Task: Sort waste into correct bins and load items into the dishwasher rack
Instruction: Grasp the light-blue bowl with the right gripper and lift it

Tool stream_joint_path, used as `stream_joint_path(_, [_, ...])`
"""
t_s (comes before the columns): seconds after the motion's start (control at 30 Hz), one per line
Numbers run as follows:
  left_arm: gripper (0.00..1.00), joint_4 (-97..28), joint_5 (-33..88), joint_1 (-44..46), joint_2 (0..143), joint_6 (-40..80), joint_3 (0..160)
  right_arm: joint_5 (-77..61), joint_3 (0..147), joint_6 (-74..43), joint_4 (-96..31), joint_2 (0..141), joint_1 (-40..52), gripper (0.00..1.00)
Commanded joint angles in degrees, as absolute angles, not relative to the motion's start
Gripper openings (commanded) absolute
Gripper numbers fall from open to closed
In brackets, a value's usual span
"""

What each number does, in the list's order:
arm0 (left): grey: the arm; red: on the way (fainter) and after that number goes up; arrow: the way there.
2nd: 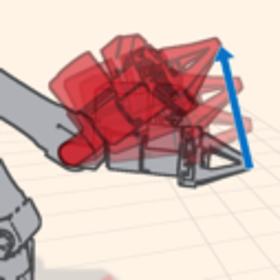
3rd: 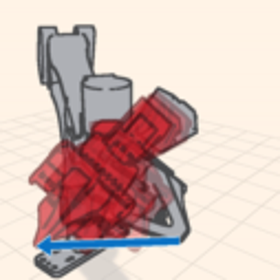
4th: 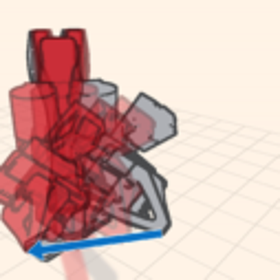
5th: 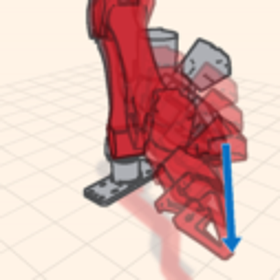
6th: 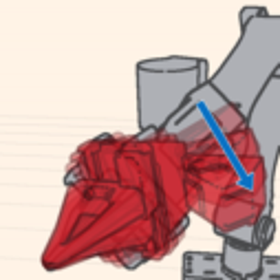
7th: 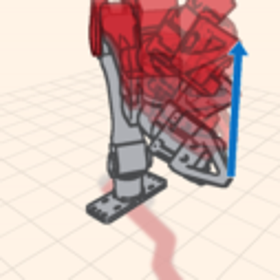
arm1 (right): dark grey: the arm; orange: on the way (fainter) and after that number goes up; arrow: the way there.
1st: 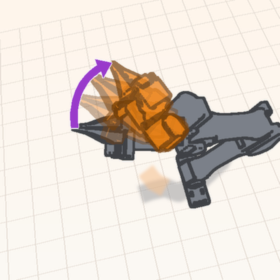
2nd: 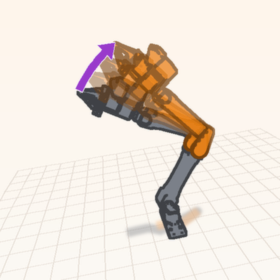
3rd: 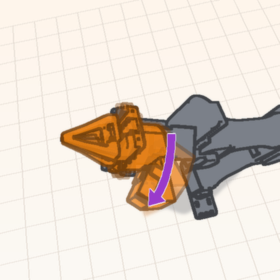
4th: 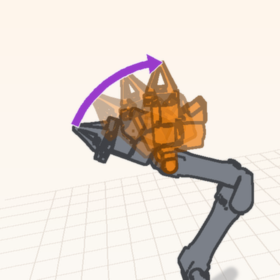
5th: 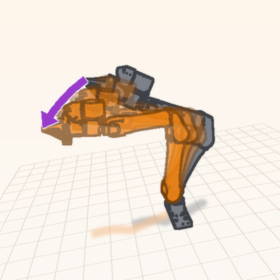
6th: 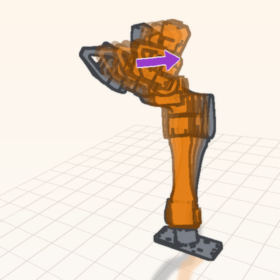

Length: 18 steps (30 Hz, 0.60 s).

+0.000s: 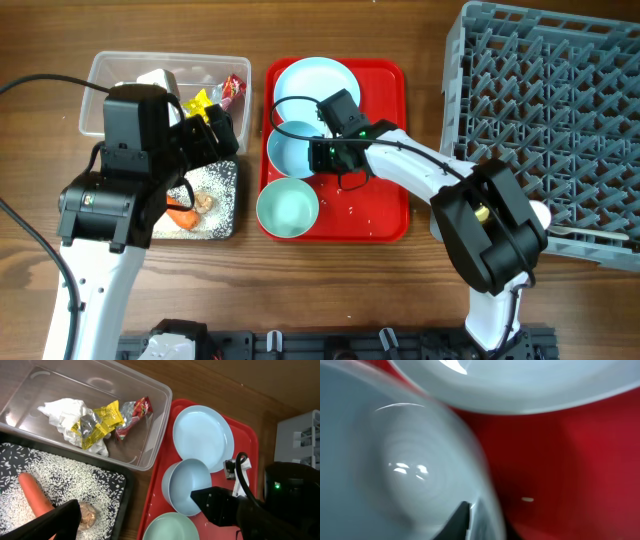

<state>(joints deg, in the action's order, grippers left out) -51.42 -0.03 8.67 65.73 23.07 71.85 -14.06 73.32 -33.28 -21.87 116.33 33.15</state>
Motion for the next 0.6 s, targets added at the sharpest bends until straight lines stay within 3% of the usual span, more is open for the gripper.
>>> stream_joint_path(0.0, [1.00, -51.35, 0.62, 8.62, 65.73, 23.40, 72.01, -12.88, 73.56, -33.43, -22.11, 116.20, 32.47, 0.04])
stream_joint_path(0.23, [1.00, -51.35, 0.60, 8.62, 65.73, 23.40, 72.01, -8.40, 73.60, -24.53, -28.91, 102.50, 26.57, 0.04])
stream_joint_path(0.4, [1.00, -51.35, 0.60, 8.62, 65.73, 23.40, 72.01, 17.39, 73.63, -23.81, -39.62, 83.35, 21.87, 0.04])
stream_joint_path(0.57, [1.00, -51.35, 0.62, 8.62, 65.73, 23.40, 72.01, 42.02, 73.60, -26.72, -46.96, 77.80, 15.35, 0.04])
